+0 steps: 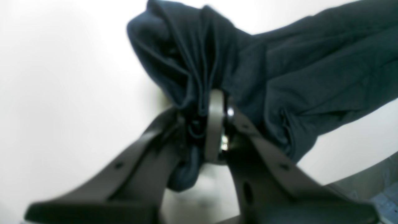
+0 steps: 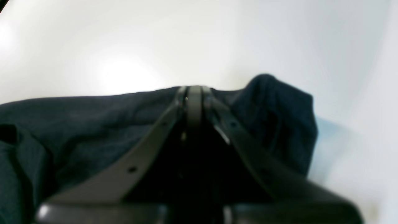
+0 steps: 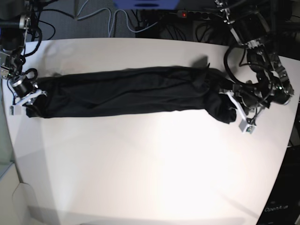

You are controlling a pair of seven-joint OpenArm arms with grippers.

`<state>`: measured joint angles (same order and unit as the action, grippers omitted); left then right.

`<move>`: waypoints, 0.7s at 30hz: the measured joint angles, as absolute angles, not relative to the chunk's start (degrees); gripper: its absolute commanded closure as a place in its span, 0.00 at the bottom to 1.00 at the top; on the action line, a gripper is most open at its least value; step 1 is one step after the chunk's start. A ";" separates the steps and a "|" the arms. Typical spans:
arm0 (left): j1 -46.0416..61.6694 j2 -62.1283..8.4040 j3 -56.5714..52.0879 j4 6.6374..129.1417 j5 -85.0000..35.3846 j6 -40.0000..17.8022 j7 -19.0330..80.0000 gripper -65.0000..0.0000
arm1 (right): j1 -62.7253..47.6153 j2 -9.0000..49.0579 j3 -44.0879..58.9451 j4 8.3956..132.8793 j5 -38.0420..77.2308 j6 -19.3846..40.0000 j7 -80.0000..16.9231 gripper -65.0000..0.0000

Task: Fold the T-shirt properly
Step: 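Lift the strip end with the left gripper and pull it inward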

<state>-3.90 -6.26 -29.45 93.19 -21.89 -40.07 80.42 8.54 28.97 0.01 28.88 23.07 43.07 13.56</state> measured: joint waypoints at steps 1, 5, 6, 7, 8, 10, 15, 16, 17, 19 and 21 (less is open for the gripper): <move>-3.25 -6.20 -29.45 93.97 -21.85 -40.07 80.49 0.97 | 8.56 28.97 0.01 28.91 23.07 43.07 13.58 1.00; -1.06 -6.20 -29.34 97.69 -21.45 -40.07 80.84 0.97 | 8.56 28.95 0.01 28.91 23.07 43.05 13.54 1.00; -0.82 -6.20 -29.34 98.83 -21.54 -40.05 80.84 0.97 | 8.56 28.95 0.01 28.91 23.05 43.05 13.56 1.00; -0.58 -6.22 -29.34 100.05 -21.69 -40.07 80.79 0.97 | 8.64 28.95 0.01 28.91 23.05 43.05 13.56 1.00; -0.14 -6.20 -29.34 101.10 -21.91 -40.07 80.58 0.97 | 8.73 28.91 0.01 28.91 23.03 43.05 13.37 1.00; 0.54 -5.30 -29.32 102.98 -21.76 -40.05 80.71 0.97 | 8.88 28.88 0.01 28.91 23.03 43.05 13.08 1.00; 1.56 -3.62 -29.15 105.12 -21.65 -40.07 80.68 0.97 | 9.02 28.84 0.01 28.91 23.03 43.07 12.95 1.00; 1.58 -3.25 -29.15 105.71 -21.58 -40.07 80.71 0.97 | 9.02 28.84 0.01 28.91 23.03 43.07 12.93 1.00; 1.58 -2.79 -29.15 106.28 -21.61 -40.07 80.73 0.97 | 9.02 28.84 0.01 28.91 23.03 43.05 12.91 1.00; 1.61 -1.93 -29.15 107.28 -21.65 -40.07 80.64 0.97 | 9.02 28.84 0.01 28.91 23.03 43.05 12.95 1.00; 1.63 -1.23 -29.15 107.53 -21.63 -40.07 80.64 0.97 | 9.02 28.84 0.01 28.91 23.03 43.05 12.93 1.00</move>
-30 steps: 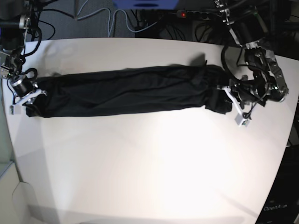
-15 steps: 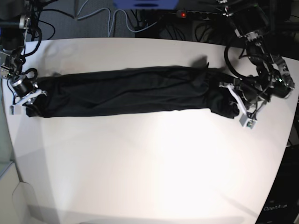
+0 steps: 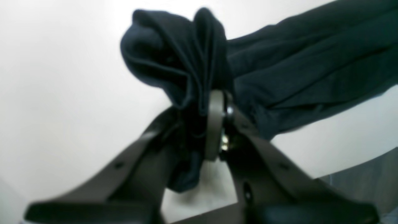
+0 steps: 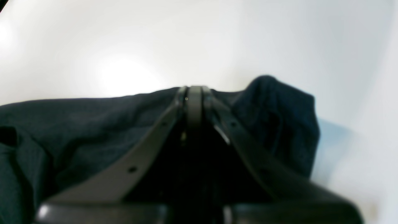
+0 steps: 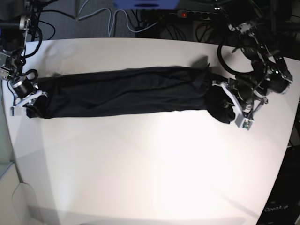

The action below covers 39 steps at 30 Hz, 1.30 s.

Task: Fold the T-shirt properly
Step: 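Lift the strip end with the left gripper and pull it inward, then carry the held strip end with the left gripper toward the right gripper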

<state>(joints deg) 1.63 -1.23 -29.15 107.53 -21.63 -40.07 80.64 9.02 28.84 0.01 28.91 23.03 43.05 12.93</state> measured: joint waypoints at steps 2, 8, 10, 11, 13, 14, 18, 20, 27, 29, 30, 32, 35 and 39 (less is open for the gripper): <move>2.26 -0.78 -28.45 107.57 -21.61 -40.07 80.62 0.97 | 9.02 28.84 -0.01 28.91 23.03 43.07 12.95 1.00; 3.70 0.36 -23.88 107.57 -21.56 -40.07 80.62 0.97 | 8.86 28.84 -0.01 28.91 23.03 43.09 13.26 1.00; 3.99 1.28 -23.64 107.57 -21.23 -40.07 80.90 0.97 | 8.84 28.84 -0.01 28.91 23.03 43.07 13.21 1.00; 3.97 1.26 -23.31 107.57 -21.71 -40.07 80.86 0.97 | 8.84 28.84 -0.01 28.91 23.03 43.07 13.21 1.00; 3.79 1.13 -22.72 107.59 -21.65 -40.07 80.84 0.97 | 8.84 28.84 -0.01 28.91 23.03 43.11 13.21 1.00; 3.77 1.32 -22.44 107.59 -21.69 -40.07 80.84 0.97 | 8.84 28.84 -0.01 28.91 23.03 43.11 13.23 1.00; 3.42 3.03 -22.17 107.57 -21.80 -40.07 80.84 0.97 | 8.86 28.84 -0.01 28.91 23.03 43.05 13.17 1.00; 2.00 3.05 -22.17 107.57 -21.58 -40.07 81.38 0.97 | 8.86 28.84 -0.01 28.97 23.03 43.09 13.19 1.00; -1.13 5.98 -20.05 107.59 -21.58 -40.07 80.77 0.97 | 8.86 28.86 -0.01 28.99 23.03 43.09 13.17 1.00; -1.28 7.01 -18.48 107.61 -21.21 -40.07 80.99 0.97 | 8.86 28.86 -0.01 28.99 23.03 43.07 13.17 1.00; -1.28 7.57 -17.34 107.61 -21.23 -40.07 81.06 0.97 | 8.86 28.86 -0.01 28.99 23.03 43.07 13.19 1.00; -1.32 8.75 -14.48 107.61 -21.69 -40.07 81.03 0.97 | 8.86 28.97 -0.01 28.99 23.00 43.24 13.19 1.00; -1.61 8.91 -12.38 107.50 -22.09 -40.10 80.82 0.97 | 8.86 29.02 -0.01 28.99 23.00 43.35 13.19 1.00; -2.13 8.73 -12.14 107.28 -21.67 -40.07 81.23 0.97 | 8.88 29.26 -0.23 28.99 22.96 43.35 13.10 1.00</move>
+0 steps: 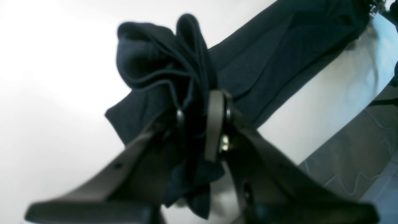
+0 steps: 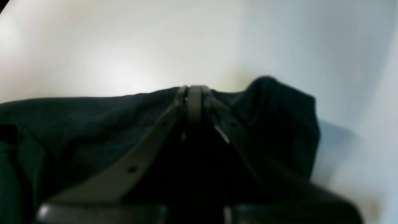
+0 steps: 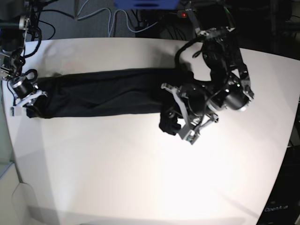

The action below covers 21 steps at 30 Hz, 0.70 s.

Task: Fold the T-shirt properly
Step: 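Carry the held strip end with the left gripper toward the right gripper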

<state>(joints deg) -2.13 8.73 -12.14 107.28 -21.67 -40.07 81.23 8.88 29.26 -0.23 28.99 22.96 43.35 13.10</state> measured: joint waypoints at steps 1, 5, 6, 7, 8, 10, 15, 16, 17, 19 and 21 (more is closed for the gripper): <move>-2.44 8.75 -12.14 107.28 -21.67 -40.07 81.17 0.97 | 8.88 29.28 -0.23 28.99 22.94 43.33 13.08 1.00; -2.70 8.73 -12.14 107.28 -21.69 -40.07 81.03 0.97 | 8.99 29.54 -1.19 29.45 22.63 43.27 13.06 1.00; -2.68 8.73 -12.10 107.24 -21.71 -40.07 81.06 0.97 | 8.67 29.69 -1.69 30.57 22.55 42.89 12.60 1.00; -2.70 8.73 -11.92 106.98 -22.04 -40.07 81.14 0.97 | 8.34 29.82 -2.26 31.59 22.37 42.30 12.40 1.00; -2.76 8.58 -11.16 106.28 -22.74 -40.07 80.97 0.97 | 8.14 29.98 -2.90 32.42 22.20 41.95 12.32 1.00; -2.72 8.62 -8.80 104.18 -25.12 -40.10 80.90 0.97 | 8.21 30.15 -3.79 32.77 22.22 41.91 12.25 1.00; -2.74 8.58 -5.34 101.51 -29.26 -40.07 77.84 0.97 | 8.25 29.98 -3.90 32.77 22.28 41.89 12.34 1.00; -2.74 8.60 -4.91 100.82 -30.44 -40.07 77.06 0.97 | 8.25 29.95 -3.90 32.80 22.26 41.80 12.34 1.00; -2.72 8.62 -4.62 100.18 -31.22 -40.10 76.90 0.97 | 8.25 29.95 -3.90 32.80 22.26 41.80 12.32 1.00; -2.72 8.60 -4.62 98.67 -32.05 -40.07 76.12 0.97 | 8.23 29.95 -3.90 32.88 22.24 41.82 12.32 1.00; -2.76 8.56 -4.73 97.12 -32.80 -40.07 75.11 0.97 | 8.23 29.95 -3.90 32.93 22.24 41.82 12.32 1.00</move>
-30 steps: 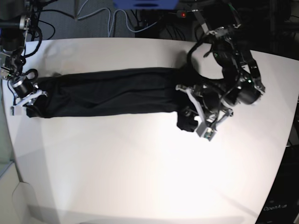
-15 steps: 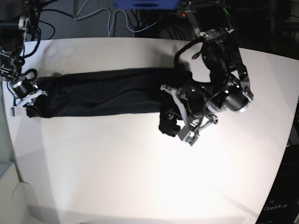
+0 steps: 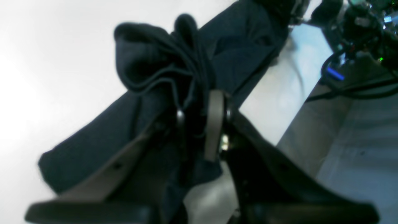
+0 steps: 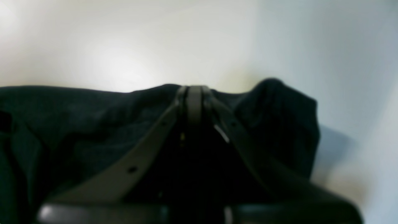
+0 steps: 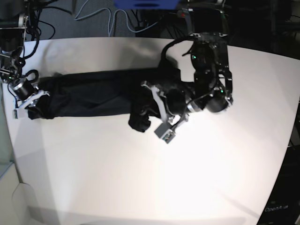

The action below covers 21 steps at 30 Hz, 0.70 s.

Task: Fold the T-shirt properly
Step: 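Carry the held strip end with the left gripper toward the right gripper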

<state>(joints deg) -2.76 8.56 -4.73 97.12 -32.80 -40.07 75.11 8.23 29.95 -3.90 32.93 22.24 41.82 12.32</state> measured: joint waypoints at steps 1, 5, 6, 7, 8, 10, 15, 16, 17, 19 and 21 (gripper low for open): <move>-2.96 8.58 -4.71 96.33 -33.26 -40.05 74.67 0.97 | 8.25 29.95 -3.90 32.93 22.22 41.80 12.27 1.00; -5.04 8.58 -4.71 92.86 -33.34 -40.05 72.34 0.97 | 8.23 29.85 -3.90 32.97 22.24 41.76 12.32 1.00; -5.34 8.60 -4.71 92.03 -33.50 -39.81 71.70 0.97 | 8.23 29.85 -3.90 32.97 22.26 41.80 12.34 1.00; -5.80 8.58 -4.64 90.85 -33.71 -39.86 71.53 0.97 | 8.23 29.85 -3.90 32.97 22.24 41.80 12.32 1.00; -6.11 8.49 -4.08 89.69 -33.36 -39.81 71.18 0.97 | 8.23 29.82 -3.90 32.97 22.24 41.80 12.34 1.00; -6.44 8.27 -2.09 87.66 -33.30 -39.79 69.78 0.97 | 8.25 29.80 -3.90 32.97 22.24 41.76 12.29 1.00; -7.16 8.60 1.69 84.62 -33.54 -39.83 67.44 0.97 | 8.23 29.80 -3.90 32.99 22.26 41.89 12.36 1.00; -7.18 8.60 1.72 84.14 -33.52 -39.83 66.83 0.97 | 8.23 29.80 -3.90 32.99 22.26 41.91 12.36 1.00; -7.16 8.56 1.72 83.81 -33.50 -39.79 66.22 0.97 | 8.23 29.80 -3.90 32.99 22.26 41.91 12.36 1.00; -7.16 8.54 1.69 83.48 -33.43 -39.64 65.65 0.97 | 8.25 29.80 -3.90 32.99 22.24 41.82 12.34 1.00; -7.18 8.51 1.65 83.40 -33.47 -39.64 64.86 0.97 | 8.25 29.80 -3.90 32.99 22.24 41.78 12.32 1.00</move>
<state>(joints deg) -7.18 8.51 1.65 83.40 -33.47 -39.64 64.86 8.25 29.80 -3.90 32.99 22.24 41.78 12.32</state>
